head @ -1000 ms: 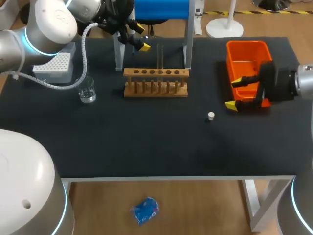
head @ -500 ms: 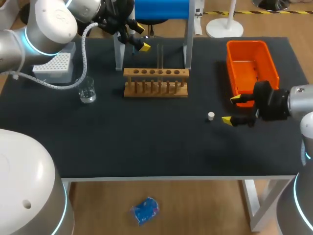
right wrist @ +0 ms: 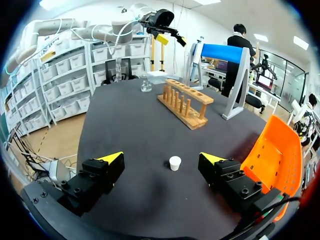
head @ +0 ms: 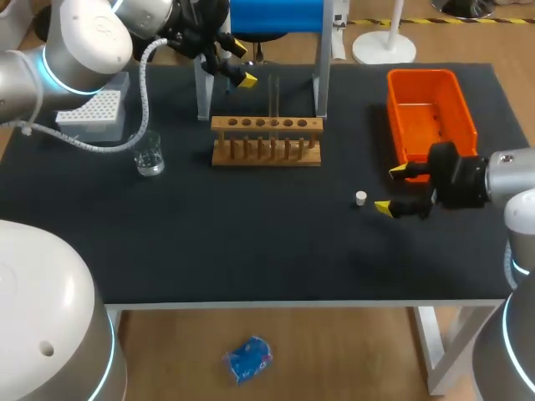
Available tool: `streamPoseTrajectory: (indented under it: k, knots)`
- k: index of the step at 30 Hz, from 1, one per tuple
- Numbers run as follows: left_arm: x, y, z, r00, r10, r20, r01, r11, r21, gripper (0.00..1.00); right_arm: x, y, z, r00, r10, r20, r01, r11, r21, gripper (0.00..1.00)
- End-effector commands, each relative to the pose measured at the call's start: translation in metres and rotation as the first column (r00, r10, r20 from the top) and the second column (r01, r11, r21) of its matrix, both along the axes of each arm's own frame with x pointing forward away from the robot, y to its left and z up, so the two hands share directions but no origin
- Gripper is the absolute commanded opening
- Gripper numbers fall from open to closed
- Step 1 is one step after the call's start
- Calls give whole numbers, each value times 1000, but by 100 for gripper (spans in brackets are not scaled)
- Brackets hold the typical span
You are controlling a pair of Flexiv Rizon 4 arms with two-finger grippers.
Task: Invert the test tube, pick up the pipette, mount the tip to pipette, aspirate from beaker and dispense into the tube, eject the tip, return the pipette, and cap with the stopper.
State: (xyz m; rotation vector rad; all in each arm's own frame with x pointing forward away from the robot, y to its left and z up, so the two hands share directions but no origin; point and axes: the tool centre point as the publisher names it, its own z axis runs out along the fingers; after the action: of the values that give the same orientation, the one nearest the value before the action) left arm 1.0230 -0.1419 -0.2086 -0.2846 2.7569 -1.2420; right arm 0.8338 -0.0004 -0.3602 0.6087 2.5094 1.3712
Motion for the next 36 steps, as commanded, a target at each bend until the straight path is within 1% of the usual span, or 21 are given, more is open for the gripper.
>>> streamPoseTrajectory:
  k: [1,4,13,20,25,31,32,33,34,36]
  knots:
    - [0,0,-1,1000,-1,2,1,1000,-3,100,1,-1,-5,1000,-13,4,13,1000,-15,100]
    - [0,0,-1,1000,-1,2,1,1000,-3,100,1,-1,-13,1000,-28,5,28,999,-18,100]
    - [0,0,-1,1000,-1,2,1,1000,-3,100,5,7,-32,1000,-26,6,26,999,-21,100]
    - [0,0,-1,1000,-1,2,1,1000,-3,100,13,12,-46,999,-38,7,39,999,-26,100]
    - [0,0,-1,1000,-1,2,1,1000,-3,100,20,16,-50,998,-60,-2,60,998,-16,100]
    - [0,0,-1,1000,-1,2,1,1000,-3,100,23,19,-56,996,-89,-14,89,996,0,100]
    - [0,0,-1,1000,-1,2,1,1000,-3,100,24,20,-56,996,-91,-14,91,996,1,99]
    - [0,0,-1,1000,-1,2,1,1000,-3,100,25,20,-57,996,-94,-14,94,996,6,47]
    - [0,0,-1,1000,-1,2,1,1000,-3,100,25,21,-57,995,-94,-14,94,996,6,44]
    - [0,0,-1,1000,-1,2,1,1000,-3,100,27,21,-56,995,-97,-14,97,995,7,50]
